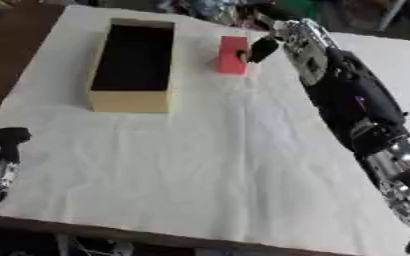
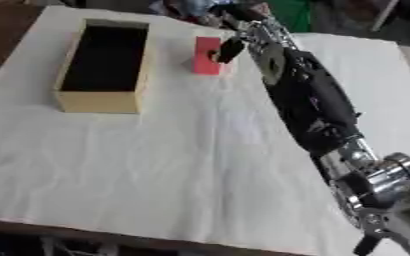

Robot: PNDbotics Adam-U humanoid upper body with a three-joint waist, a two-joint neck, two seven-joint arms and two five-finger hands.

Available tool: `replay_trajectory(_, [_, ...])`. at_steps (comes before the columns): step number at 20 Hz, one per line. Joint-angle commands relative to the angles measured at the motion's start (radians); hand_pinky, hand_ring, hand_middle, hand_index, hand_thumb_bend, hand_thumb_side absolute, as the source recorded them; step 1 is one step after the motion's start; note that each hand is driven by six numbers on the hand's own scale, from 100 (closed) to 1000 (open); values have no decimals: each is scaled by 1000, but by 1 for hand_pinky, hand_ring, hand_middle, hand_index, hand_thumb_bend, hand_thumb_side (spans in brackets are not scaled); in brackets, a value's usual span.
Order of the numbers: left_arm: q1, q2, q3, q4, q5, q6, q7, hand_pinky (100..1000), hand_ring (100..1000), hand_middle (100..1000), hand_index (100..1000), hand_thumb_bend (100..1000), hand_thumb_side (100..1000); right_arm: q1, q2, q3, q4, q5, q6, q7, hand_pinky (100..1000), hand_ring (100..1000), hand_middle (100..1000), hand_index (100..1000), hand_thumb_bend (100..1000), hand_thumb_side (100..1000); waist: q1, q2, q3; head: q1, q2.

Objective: Pick up objects on the table and place them in the box.

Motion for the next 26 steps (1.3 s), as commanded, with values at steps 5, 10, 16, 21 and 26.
replay_trajectory(5, [-13, 20, 0, -14, 2, -2, -3, 1000, 833, 735, 760, 100, 331, -27, 0, -18, 15, 40, 15, -2, 868, 1000, 913, 999, 299, 107, 4, -10, 12, -5, -10])
replay_trajectory(10, [-15, 19, 0, -15, 3, -2, -3, 1000, 833, 735, 760, 100, 330, -25, 10, -31, 49, 65, 35, -26, 869, 1000, 905, 999, 261, 124, 4, -8, 23, -6, -12])
replay_trajectory(16, [-14, 17, 1, -16, 3, -2, -2, 1000, 833, 735, 759, 100, 329, -18, 15, -37, 73, 93, 48, -48, 871, 1000, 881, 991, 248, 102, 6, -6, 26, -6, -13])
replay_trajectory(21, [-13, 16, 1, -15, 2, -2, -2, 1000, 833, 735, 759, 100, 329, -13, 12, -37, 66, 110, 46, -71, 855, 1000, 734, 952, 205, 100, 7, -6, 24, -6, -12])
replay_trajectory(26, [-12, 15, 2, -15, 3, -2, -1, 1000, 832, 735, 759, 100, 329, -7, 8, -29, 38, 113, 44, -120, 842, 1000, 633, 934, 187, 100, 9, -7, 19, -5, -11])
